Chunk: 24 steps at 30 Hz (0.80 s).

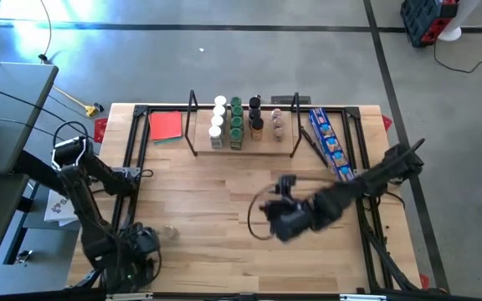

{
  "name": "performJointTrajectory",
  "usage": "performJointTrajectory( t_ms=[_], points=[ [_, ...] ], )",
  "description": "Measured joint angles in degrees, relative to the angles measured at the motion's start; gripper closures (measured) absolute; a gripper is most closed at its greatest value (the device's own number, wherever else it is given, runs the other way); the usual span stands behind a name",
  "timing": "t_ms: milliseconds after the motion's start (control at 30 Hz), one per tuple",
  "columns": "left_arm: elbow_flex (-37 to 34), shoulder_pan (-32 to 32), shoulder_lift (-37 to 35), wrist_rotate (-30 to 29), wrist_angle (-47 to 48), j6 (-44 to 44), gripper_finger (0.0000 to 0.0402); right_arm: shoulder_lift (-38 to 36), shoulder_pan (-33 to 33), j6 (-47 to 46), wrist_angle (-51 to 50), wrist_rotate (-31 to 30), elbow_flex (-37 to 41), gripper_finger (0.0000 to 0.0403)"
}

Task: Shelf spices
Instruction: Put the brown seasoning bottle on the shelf

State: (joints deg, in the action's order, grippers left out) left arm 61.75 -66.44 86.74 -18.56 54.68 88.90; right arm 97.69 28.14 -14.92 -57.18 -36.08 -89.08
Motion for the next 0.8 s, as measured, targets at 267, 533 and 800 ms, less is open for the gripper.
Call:
performJointTrajectory(
  t_ms=[267, 533, 800],
  points=[
    [-8.3, 7.6, -0.2, 6.4, 2.8, -3.9, 0.0237, 2.6, 4.3, -7.6, -3.3, -12.9, 0.0, 0.0162],
    [-15.5, 14.0, -0.5, 11.2, -6.9, -15.7, 0.0276, 2.6, 1.5, -7.5, -3.6, -11.9, 0.0, 0.0162],
    [-20.4, 20.5, -0.5, 5.0, -12.9, -23.2, 0.0301, 2.9, 0.1, -7.3, -3.4, -11.6, 0.1, 0.0162]
  ],
)
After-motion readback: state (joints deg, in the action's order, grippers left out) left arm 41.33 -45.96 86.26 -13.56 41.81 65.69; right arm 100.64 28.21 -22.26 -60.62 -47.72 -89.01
